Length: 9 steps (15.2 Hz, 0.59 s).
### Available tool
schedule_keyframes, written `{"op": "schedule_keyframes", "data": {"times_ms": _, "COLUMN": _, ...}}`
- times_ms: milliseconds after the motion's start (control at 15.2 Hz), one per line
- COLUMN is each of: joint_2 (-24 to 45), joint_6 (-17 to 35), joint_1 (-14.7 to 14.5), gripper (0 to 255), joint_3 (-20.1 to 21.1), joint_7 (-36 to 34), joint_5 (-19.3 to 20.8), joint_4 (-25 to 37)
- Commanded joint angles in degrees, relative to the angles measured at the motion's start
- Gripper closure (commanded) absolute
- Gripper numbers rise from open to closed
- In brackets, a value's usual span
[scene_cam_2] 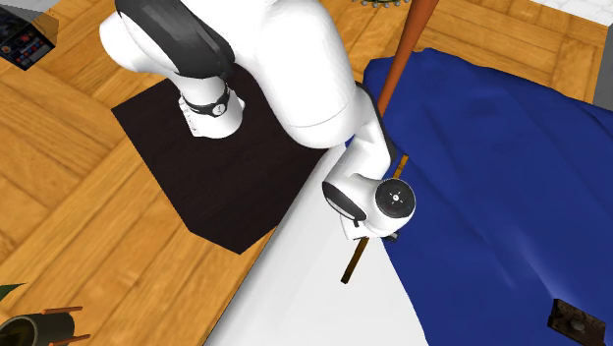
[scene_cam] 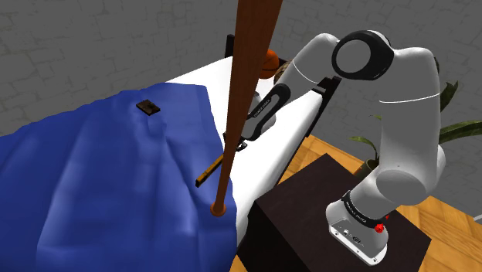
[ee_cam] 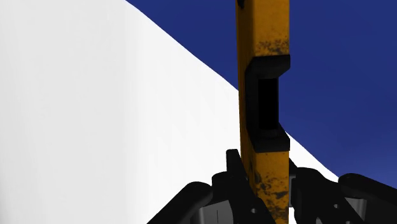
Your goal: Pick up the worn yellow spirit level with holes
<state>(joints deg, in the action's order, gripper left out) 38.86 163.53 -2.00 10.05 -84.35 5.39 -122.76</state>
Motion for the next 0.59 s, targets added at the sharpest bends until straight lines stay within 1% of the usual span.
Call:
{"op": "schedule_keyframes", "data": {"times_ms": 0, "joint_2": -0.04, "joint_6": -0.05, "joint_1": 0.06, "gripper": 255, "joint_3": 0.02, "joint_7": 0.05, "joint_5": 0.0, "joint_4": 0.01}}
{"op": "schedule_keyframes", "data": {"times_ms": 528, "joint_2": -6.24, "joint_6": -4.03, "joint_1": 1.38, "gripper": 255, "joint_3": 1.62, "joint_7": 0.48, "joint_5": -1.03, "joint_4": -2.25}}
